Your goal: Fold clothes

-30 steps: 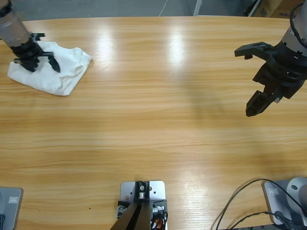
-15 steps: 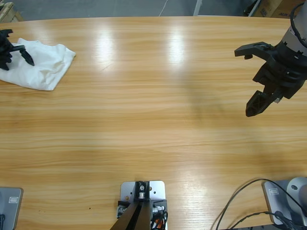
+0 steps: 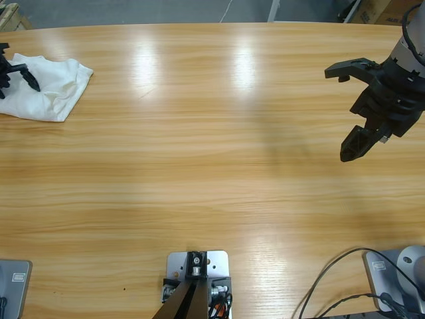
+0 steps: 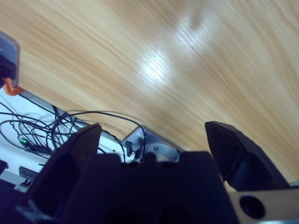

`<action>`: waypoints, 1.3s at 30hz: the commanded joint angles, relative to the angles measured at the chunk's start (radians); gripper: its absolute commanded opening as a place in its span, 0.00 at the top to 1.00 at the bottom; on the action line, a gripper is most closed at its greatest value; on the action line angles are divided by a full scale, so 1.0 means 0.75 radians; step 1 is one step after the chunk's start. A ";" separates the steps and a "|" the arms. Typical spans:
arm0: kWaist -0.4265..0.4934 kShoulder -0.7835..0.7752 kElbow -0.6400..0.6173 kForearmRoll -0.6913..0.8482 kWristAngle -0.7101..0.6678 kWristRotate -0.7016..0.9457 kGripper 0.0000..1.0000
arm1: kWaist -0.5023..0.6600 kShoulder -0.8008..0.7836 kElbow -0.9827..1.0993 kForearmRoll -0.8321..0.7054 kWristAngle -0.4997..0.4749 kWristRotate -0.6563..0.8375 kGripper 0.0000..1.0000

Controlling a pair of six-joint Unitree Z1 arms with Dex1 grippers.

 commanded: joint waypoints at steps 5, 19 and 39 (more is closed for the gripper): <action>-0.228 0.059 0.003 -0.012 -0.030 0.080 0.04 | -0.025 -0.060 0.032 0.009 0.040 -0.019 0.09; -0.085 -0.018 0.021 -0.008 0.001 0.037 0.04 | -0.025 -0.072 0.045 0.000 0.057 -0.025 0.09; -0.607 -0.889 0.517 -0.162 -0.375 -0.081 0.03 | -0.019 -0.266 0.255 -0.119 0.211 -0.028 0.02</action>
